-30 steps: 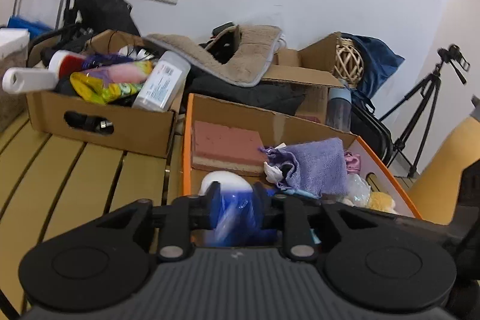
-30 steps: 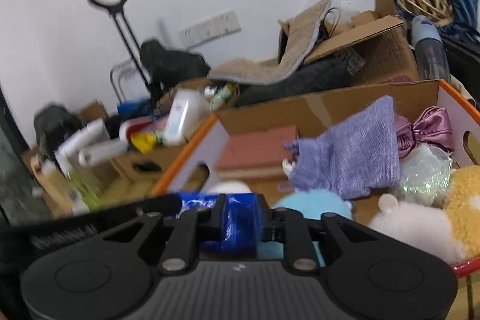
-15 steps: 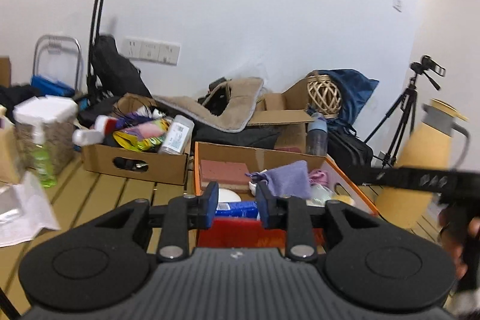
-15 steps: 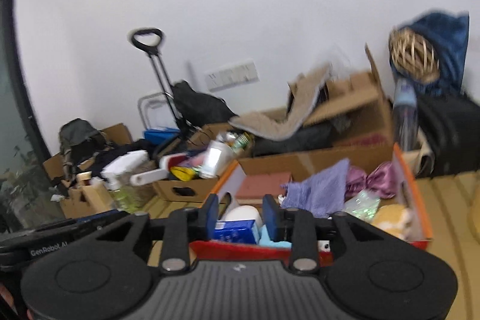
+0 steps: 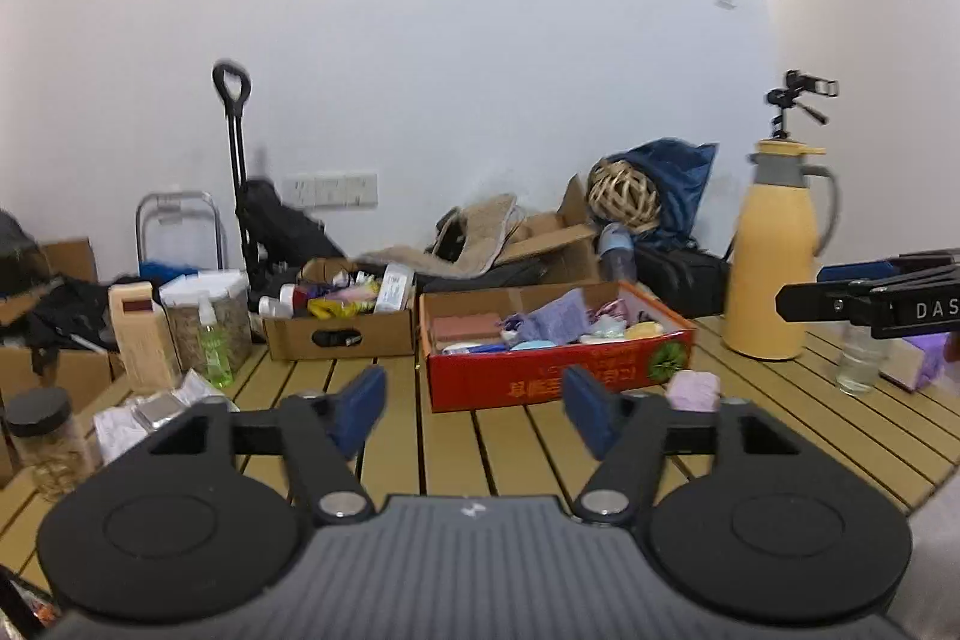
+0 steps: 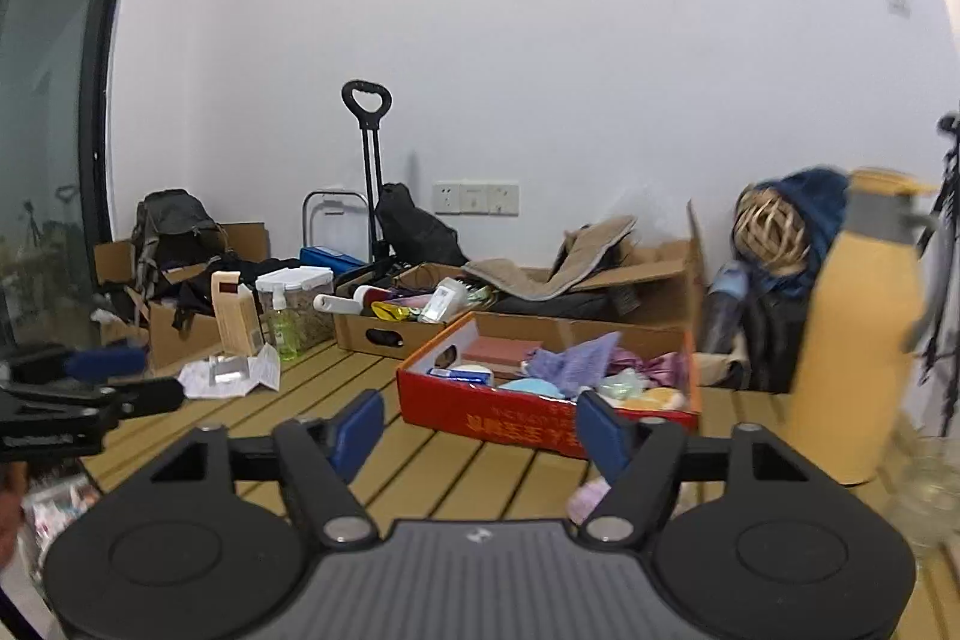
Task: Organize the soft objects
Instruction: 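Withdraw both grippers back over the pink fluffy towel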
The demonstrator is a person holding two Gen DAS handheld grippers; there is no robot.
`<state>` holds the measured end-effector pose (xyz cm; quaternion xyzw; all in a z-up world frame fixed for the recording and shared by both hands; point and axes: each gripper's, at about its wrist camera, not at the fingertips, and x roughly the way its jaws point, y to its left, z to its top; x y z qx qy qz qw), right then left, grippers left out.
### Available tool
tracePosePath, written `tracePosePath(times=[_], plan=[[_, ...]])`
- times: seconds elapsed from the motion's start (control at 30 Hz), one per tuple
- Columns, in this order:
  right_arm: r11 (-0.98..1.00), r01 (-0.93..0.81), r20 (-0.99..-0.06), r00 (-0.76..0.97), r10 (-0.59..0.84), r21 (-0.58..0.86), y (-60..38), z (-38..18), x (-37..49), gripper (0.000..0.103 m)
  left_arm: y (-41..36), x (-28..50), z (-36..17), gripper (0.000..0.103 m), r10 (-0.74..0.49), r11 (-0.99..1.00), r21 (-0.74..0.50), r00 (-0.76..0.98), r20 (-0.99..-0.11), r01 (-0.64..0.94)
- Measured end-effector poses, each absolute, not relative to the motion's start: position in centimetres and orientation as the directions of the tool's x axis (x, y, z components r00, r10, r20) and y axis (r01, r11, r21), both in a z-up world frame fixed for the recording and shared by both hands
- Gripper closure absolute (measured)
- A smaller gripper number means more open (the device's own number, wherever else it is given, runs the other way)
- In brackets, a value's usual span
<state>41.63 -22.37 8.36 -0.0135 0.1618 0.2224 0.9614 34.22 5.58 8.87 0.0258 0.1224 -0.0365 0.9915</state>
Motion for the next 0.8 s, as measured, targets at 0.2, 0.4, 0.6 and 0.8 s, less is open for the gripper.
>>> tracePosePath(times=[0.2,0.4,0.6,0.8], plan=[[0.892,-0.451,-0.293,0.853,0.432,0.001,-23.9,8.6,33.6,0.018,4.3,26.7,9.8,0.016,-0.069,0.994,0.076,0.983,-0.172,0.083],[0.902,-0.428,-0.306,0.853,0.422,0.052,-24.8,6.4,27.5,0.018,3.1,21.8,7.1,0.015,-0.078,0.996,0.028,0.976,-0.204,0.085],[0.904,-0.414,-0.378,0.824,0.422,0.105,-24.9,1.8,24.0,0.018,2.6,21.6,5.1,0.01,-0.098,0.994,0.019,0.959,-0.265,0.107],[0.925,-0.355,-0.417,0.827,0.379,0.136,-25.9,0.1,24.7,0.018,2.3,22.4,5.1,0.009,-0.105,0.993,0.015,0.958,-0.268,0.113]])
